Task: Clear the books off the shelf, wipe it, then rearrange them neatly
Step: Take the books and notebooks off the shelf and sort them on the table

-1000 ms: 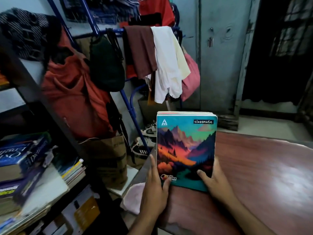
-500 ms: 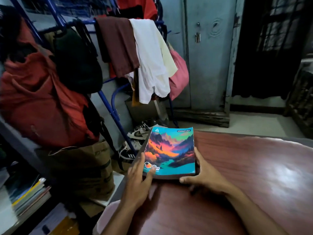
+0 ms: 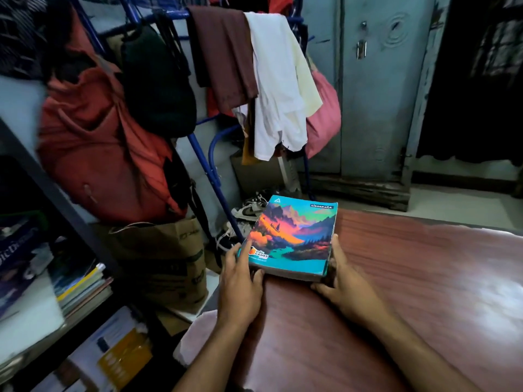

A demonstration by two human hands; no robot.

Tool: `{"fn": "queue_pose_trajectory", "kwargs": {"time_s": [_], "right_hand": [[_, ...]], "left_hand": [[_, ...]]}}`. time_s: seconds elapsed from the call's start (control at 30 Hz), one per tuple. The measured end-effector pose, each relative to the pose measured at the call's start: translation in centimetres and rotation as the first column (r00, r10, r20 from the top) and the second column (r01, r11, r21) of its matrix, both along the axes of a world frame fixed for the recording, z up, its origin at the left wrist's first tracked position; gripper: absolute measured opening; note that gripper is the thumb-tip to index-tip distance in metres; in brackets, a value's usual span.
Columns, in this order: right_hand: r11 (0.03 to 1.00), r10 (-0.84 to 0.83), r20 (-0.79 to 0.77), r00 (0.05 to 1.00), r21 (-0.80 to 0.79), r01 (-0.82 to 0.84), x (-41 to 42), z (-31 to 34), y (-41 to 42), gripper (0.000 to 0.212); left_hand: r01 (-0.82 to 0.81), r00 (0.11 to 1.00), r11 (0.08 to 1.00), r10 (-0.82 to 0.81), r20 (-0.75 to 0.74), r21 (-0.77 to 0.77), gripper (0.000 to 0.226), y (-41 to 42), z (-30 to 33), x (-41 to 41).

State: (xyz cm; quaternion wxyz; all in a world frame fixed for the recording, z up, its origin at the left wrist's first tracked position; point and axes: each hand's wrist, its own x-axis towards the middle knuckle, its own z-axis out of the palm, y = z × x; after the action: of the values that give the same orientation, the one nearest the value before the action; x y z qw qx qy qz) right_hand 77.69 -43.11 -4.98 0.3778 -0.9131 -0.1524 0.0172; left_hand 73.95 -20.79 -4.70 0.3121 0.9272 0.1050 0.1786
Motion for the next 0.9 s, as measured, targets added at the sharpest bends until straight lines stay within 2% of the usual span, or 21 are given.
{"fn": "queue_pose_trajectory", "kwargs": {"time_s": [0.07, 0.2, 0.4, 0.5, 0.6, 0.67, 0.73, 0.8, 0.9], "right_hand": [[0.995, 0.011, 0.05, 0.999, -0.095, -0.006, -0.4, 0.1, 0.3, 0.113], [0.989, -0.105, 0.186, 0.977, 0.123, 0.083, -0.3, 0.2, 0.4, 0.072], [0.994, -0.108, 0.375, 0.921, 0.038, 0.102, -4.8, 2.1, 1.2, 0.041], [0.983, -0.037, 0.411, 0.911, 0.177, -0.04, -8.0, 2.8, 3.4, 0.02], [0.916, 0.155, 0.442, 0.884, 0.27, -0.296, -14.5, 3.8, 8.8, 0.006], [0.833, 0.351, 0.427, 0.833, 0.264, -0.487, -20.1, 5.1, 13.8, 0.006], [0.76, 0.447, 0.419, 0.79, 0.289, -0.583, -25.0, 6.8, 18.3, 0.011], [0.712, 0.474, 0.416, 0.776, 0.338, -0.616, -28.9, 8.5, 22.1, 0.009], [0.598, 0.599, 0.388, 0.701, 0.365, -0.713, -35.2, 10.6, 26.9, 0.014]], "left_hand": [[-0.005, 1.0, 1.0, 0.005, -0.011, 0.001, 0.074, 0.0, 0.1, 0.0], [-0.003, 1.0, 1.0, 0.003, -0.009, 0.007, 0.081, 0.0, 0.1, 0.4], [0.042, 0.999, 0.996, -0.042, 0.002, -0.075, 0.086, -0.3, 1.3, -3.9], [0.125, 0.992, 0.986, -0.125, 0.012, -0.114, 0.057, 0.8, 2.9, -10.9], [0.046, 0.995, 0.983, -0.03, 0.091, -0.179, 0.024, 3.9, 5.0, -19.6], [-0.071, 0.986, 0.968, 0.104, 0.127, -0.24, 0.02, 6.7, 6.6, -25.8], [-0.156, 0.969, 0.949, 0.201, 0.143, -0.274, 0.018, 9.3, 8.4, -31.3], [-0.225, 0.952, 0.941, 0.268, 0.149, -0.254, 0.017, 11.4, 10.3, -36.2], [-0.386, 0.892, 0.907, 0.414, 0.182, -0.169, 0.022, 15.0, 12.0, -44.7]]}}
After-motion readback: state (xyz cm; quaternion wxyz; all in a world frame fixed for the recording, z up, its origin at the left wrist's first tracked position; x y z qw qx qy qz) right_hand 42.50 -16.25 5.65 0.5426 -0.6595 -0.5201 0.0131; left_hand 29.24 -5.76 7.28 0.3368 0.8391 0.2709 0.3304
